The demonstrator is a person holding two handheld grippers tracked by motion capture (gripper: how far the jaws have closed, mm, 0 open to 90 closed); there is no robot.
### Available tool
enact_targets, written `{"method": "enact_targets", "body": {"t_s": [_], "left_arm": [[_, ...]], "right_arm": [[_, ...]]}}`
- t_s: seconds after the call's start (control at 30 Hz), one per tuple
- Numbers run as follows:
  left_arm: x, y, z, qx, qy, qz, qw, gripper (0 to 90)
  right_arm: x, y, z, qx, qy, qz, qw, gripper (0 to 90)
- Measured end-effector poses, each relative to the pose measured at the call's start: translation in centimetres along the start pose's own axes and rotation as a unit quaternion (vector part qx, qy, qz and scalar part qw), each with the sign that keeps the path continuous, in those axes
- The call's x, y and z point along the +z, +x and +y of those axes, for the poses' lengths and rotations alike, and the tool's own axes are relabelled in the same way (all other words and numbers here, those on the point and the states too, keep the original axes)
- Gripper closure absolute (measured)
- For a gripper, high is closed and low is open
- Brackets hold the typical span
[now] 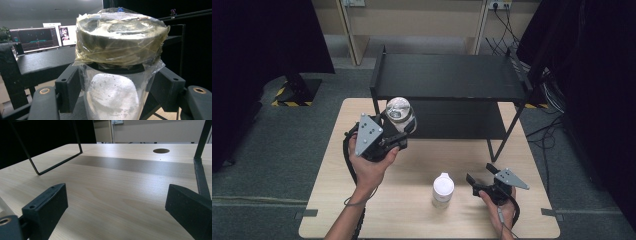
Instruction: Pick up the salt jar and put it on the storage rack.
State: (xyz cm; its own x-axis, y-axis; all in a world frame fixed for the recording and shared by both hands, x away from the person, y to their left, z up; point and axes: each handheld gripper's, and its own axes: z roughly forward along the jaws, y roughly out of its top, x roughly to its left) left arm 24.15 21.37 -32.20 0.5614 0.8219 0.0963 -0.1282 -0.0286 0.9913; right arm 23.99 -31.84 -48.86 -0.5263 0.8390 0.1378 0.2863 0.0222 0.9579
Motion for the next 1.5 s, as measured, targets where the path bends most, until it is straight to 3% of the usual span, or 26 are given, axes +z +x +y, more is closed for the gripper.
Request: {"method": "enact_targets", "body": {"t_s": [0.83,1.5], "left_arm": [[0.7,0.8,4.1,0.007,-0.01,0.005,0.9999,30.7],[2.8,1.4,7.2,0.01,0.011,0.03,0.9994,30.7]], "right_arm": [[0.0,-0.1,0.0,0.001,0.0,0.002,1.0,4.5],[0.0,-0.1,0.0,0.001,-0.001,0.002,1.0,4.5]]}}
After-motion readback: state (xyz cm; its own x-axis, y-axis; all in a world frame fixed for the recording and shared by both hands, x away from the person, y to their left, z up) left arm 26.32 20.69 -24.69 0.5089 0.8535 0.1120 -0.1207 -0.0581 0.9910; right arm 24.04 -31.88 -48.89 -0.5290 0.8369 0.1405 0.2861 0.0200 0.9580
